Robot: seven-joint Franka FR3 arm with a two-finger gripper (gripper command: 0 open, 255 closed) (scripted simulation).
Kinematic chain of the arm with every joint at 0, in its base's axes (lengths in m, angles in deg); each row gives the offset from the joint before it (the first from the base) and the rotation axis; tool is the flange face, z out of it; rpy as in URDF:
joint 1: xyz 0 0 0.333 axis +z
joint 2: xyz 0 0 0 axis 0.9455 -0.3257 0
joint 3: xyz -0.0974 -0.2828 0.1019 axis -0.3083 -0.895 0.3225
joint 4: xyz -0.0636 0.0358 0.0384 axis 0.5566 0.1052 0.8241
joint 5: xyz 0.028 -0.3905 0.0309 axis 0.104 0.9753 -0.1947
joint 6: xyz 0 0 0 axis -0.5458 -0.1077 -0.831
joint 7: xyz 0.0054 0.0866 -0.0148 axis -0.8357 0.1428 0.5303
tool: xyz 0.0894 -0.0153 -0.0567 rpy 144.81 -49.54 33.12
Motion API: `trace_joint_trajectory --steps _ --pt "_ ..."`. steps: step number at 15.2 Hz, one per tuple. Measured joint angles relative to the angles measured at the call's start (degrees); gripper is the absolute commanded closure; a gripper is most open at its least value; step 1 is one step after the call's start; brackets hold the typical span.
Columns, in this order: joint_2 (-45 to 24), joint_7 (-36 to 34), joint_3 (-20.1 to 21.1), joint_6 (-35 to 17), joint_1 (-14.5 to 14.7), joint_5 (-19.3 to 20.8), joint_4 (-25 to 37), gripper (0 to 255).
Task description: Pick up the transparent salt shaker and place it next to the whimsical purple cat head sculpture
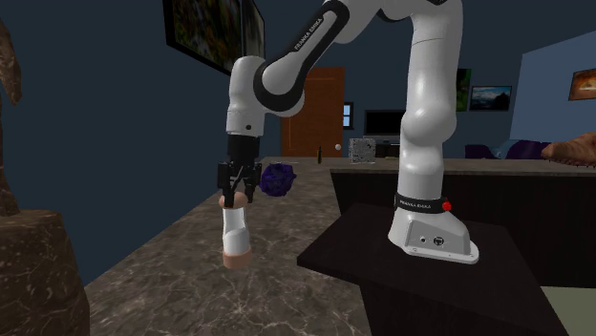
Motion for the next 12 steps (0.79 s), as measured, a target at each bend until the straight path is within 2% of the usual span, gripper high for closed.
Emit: trace_joint_trajectory --steps 3,12 --pt "0.3 0.0 0.0 0.4 0.0 -0.1 0.1 255" --pt "6.0 0.5 -0.6 7.9 0.0 -1.5 2.1 255"
